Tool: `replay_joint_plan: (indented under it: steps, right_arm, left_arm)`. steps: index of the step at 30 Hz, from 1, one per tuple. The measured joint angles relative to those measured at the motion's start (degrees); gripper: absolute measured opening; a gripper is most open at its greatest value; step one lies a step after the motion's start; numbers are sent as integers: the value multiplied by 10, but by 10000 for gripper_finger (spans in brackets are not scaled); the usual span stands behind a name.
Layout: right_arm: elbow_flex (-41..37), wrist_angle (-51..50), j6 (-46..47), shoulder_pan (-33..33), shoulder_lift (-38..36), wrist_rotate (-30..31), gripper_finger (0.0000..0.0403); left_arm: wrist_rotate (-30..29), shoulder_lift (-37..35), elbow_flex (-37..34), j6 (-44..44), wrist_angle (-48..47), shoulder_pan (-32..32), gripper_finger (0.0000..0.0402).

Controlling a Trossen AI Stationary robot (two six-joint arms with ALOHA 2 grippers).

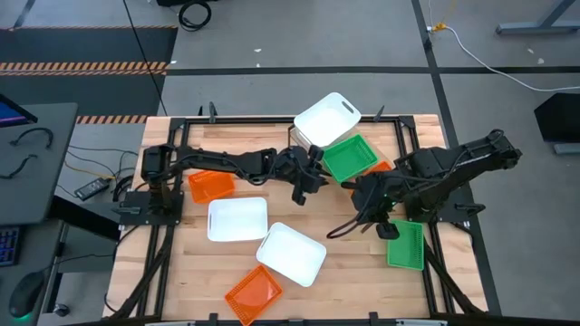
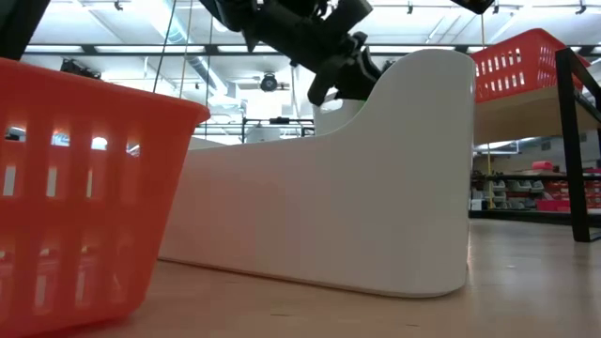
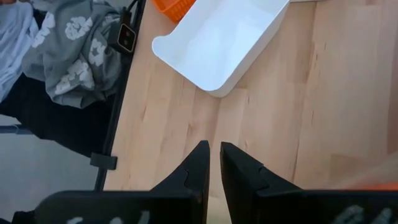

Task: Stack baskets on shelf by color
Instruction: Stack the left green bin on top of the green bin on the shelf, then stack the top white bin on top of the white bin on the shelf

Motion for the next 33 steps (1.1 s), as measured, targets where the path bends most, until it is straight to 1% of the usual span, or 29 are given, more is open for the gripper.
replay_joint_plan:
  steps: [5,14,19,24,28,33]
  right_arm:
    - [0,1,-1,5,0,3,45]
    - [0,3,10,5,0,3,45]
    - [0,5,10,5,0,3,45]
    - [0,6,10,5,0,3,45]
    - [0,6,14,5,0,2,45]
    - [0,5,31,15,0,-1,45]
  left_arm:
    - [2,0,0,0,27,-3,125]
    - [3,0,0,-3,42,-10,125]
    - [24,0,0,-5,56,-16,125]
    - [15,0,0,-5,55,-19,125]
    - [-42,-15,0,0,22,-22,125]
    - [-63,-57,0,-22,-86,-22,125]
